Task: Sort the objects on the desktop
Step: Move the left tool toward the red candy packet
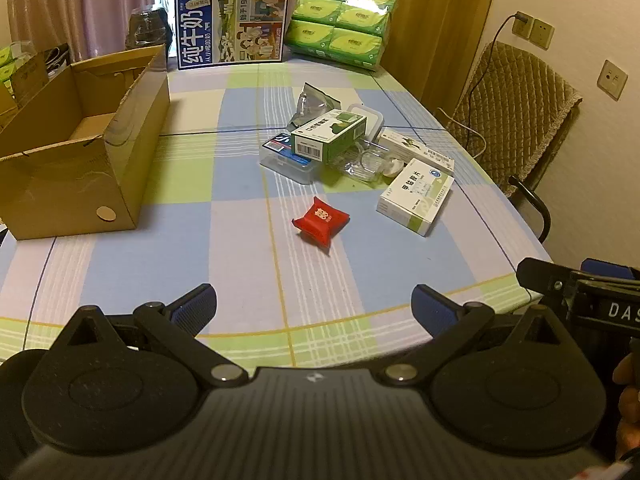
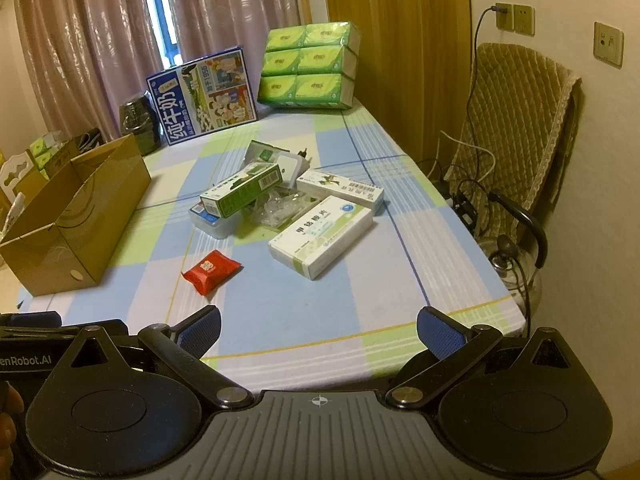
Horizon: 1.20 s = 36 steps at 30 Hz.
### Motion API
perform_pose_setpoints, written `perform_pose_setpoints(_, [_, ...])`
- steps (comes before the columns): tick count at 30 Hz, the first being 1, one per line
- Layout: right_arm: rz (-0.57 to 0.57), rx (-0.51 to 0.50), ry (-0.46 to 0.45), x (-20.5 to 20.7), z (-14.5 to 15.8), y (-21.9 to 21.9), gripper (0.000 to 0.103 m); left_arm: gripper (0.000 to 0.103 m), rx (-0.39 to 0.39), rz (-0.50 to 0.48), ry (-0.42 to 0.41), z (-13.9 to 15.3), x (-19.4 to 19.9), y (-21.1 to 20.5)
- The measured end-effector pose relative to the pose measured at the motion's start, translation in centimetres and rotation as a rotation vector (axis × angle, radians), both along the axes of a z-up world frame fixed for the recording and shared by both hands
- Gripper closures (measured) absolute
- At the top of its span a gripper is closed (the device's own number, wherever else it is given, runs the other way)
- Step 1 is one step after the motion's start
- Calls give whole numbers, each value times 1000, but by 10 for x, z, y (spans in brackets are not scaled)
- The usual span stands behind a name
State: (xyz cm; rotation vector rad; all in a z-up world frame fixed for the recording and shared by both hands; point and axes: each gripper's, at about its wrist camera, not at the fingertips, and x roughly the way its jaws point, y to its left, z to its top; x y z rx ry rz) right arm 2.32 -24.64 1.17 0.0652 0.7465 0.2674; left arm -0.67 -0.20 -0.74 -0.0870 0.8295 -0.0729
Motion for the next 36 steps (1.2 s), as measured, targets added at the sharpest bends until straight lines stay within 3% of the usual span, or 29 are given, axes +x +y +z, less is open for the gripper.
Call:
perform_pose_setpoints(17, [0, 3, 8, 17, -6, 10, 2, 1, 21, -33, 23, -7, 13, 2])
perform_pose_setpoints(25, [-1, -4, -13, 40, -6, 27, 2, 1, 62, -83, 8, -10, 42, 13])
perform_pose_setpoints(29, [-19, 17, 2, 56, -11, 30, 2, 1, 46, -104, 24, -15, 63, 22])
perform_pose_setpoints(33, [-42, 9, 9, 71, -18, 31, 2, 1, 120, -158, -11, -18, 81, 20])
perform_pose_setpoints(36, [-60, 13, 11, 82, -25, 32, 2, 1, 133, -195, -24, -24, 95, 19])
